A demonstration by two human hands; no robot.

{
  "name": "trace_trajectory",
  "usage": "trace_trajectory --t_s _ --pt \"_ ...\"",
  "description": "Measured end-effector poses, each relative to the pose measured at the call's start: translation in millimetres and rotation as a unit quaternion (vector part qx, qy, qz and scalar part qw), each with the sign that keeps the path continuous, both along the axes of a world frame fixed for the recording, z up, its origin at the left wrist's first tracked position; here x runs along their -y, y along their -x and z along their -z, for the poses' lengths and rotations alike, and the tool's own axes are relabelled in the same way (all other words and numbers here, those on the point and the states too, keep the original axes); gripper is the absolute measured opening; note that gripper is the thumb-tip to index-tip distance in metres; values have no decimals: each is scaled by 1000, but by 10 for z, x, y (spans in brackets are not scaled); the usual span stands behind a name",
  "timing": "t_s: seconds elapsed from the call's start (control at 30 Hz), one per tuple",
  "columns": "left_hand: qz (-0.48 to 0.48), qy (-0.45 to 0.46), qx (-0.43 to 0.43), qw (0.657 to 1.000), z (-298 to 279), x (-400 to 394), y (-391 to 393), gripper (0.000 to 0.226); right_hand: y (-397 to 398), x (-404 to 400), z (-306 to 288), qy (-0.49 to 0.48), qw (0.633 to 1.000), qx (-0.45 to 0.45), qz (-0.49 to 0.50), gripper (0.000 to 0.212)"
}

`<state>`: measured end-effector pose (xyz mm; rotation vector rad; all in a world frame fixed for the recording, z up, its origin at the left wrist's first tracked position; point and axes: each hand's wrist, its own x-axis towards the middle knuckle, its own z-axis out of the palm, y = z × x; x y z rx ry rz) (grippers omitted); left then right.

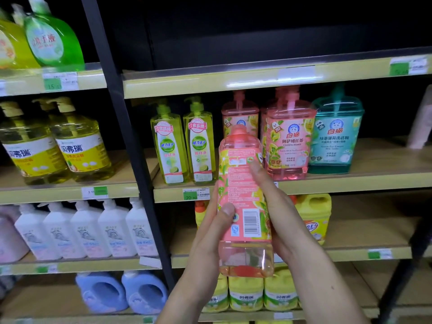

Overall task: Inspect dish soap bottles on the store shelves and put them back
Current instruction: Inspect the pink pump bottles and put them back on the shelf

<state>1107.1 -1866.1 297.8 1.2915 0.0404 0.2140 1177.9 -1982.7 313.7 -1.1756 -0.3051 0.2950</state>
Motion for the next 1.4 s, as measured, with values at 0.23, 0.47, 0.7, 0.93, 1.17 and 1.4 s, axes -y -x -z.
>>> trace_trajectory --t_s 0.23,0.47,0.7,0.93,1.17,1.4 --pt "17 -18 -11 1000 -83 -23 50 59 -23 -18 127 -96 988 -74 -93 64" --pt "-8 -142 10 990 -171 -103 13 49 -147 -88 159 -177 963 -133 -151 70" --pt "-34 -214 56 975 -256 -132 144 61 -303 -97 192 -204 955 -185 -111 72" --pt "-44 -188 49 980 -207 -89 145 69 -349 -121 281 -216 949 -204 -103 76" --pt "-101 -167 45 980 -125 -66 149 57 -309 -130 232 -134 981 -137 20 77" --pt "-114 -132 -18 984 -92 -79 79 60 -291 -46 288 -69 990 -30 123 91"
